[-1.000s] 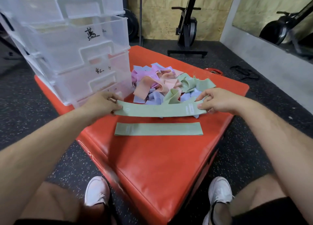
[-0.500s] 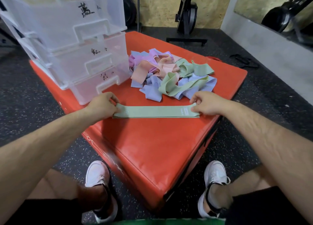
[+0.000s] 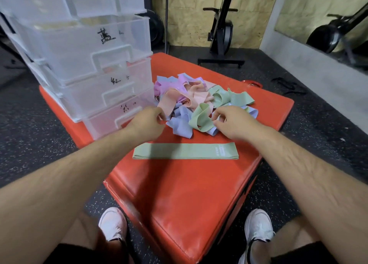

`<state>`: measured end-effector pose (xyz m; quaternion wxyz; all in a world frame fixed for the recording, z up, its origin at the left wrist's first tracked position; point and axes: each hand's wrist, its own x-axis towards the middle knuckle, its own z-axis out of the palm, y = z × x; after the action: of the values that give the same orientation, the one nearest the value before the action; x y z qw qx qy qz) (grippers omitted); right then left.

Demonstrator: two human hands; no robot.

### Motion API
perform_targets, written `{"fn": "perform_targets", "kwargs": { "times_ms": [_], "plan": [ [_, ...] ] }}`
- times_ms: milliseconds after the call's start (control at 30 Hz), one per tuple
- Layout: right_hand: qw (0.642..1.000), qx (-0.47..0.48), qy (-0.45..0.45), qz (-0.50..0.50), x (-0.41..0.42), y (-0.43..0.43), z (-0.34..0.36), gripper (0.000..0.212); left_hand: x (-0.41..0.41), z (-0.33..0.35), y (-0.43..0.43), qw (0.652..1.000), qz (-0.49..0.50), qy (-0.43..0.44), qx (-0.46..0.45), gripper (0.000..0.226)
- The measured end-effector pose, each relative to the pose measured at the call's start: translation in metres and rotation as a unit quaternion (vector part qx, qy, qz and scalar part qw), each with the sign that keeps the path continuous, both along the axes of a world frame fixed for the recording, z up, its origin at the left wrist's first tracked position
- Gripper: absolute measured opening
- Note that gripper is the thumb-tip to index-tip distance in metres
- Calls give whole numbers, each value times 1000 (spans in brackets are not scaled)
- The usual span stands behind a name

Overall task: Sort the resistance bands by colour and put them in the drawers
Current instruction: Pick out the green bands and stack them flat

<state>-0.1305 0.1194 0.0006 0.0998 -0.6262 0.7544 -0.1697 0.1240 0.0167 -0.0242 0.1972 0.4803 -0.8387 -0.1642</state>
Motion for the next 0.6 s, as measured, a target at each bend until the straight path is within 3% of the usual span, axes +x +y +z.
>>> {"fn": "perform_targets", "kwargs": {
  "times_ms": [200, 300, 433, 500, 600],
  "plan": [
    [1000, 3, -21, -11, 0, -45, -7, 32, -79, 12, -17, 993, -79, 84, -27, 20],
    [999, -11, -30, -33, -4, -64, -13, 48, -102, 6, -24, 994, -70, 83, 27, 33],
    [999, -11, -44, -27, -9, -78, -20, 21, -115, 3, -29, 990, -86, 83, 79, 52],
    [996, -31, -82, -28, -10, -81, -16, 7, -117, 4, -31, 989, -79, 79, 93, 41],
    [985, -81, -153, -24, -13, -84, -4, 8, -115, 17, -28, 988, -58, 129, 68, 22]
  ]
}}
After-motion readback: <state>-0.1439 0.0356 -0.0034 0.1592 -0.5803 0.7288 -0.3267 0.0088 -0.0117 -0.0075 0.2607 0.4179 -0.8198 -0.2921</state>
